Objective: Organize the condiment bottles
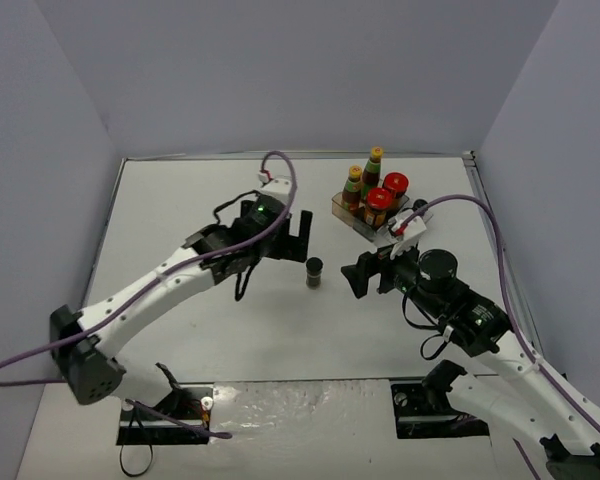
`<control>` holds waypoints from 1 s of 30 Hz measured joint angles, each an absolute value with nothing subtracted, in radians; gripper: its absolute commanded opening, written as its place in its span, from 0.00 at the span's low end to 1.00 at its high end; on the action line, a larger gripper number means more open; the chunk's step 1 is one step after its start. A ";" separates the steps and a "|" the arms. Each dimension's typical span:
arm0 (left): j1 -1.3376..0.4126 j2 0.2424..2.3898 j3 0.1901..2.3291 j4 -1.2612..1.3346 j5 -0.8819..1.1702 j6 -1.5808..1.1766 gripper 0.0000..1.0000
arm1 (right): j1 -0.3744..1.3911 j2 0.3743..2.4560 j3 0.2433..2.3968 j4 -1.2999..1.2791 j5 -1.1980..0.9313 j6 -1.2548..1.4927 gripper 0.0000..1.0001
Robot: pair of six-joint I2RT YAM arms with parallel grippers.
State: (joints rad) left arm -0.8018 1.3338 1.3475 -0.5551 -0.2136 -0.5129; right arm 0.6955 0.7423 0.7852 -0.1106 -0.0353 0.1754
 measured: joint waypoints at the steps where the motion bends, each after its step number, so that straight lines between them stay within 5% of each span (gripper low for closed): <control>1: -0.769 1.279 1.323 -0.553 -0.223 -0.513 0.97 | 0.696 0.766 0.797 -0.109 -0.036 0.175 1.00; 9: -0.474 0.935 1.082 -0.613 -0.275 -0.473 0.97 | 0.696 1.056 0.855 -0.044 -0.055 0.156 1.00; 21: -0.373 0.672 0.859 -0.713 -0.317 -0.384 0.97 | 0.708 1.457 0.894 0.119 -0.088 0.133 0.91; 30: -0.373 0.655 0.856 -0.723 -0.400 -0.370 0.97 | 0.721 1.588 0.908 0.169 -0.089 0.143 0.41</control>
State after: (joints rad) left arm -0.3725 0.6553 0.8558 -0.7230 -0.4003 -0.3699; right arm 0.7205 1.5884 0.9081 0.1686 -0.0886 0.1435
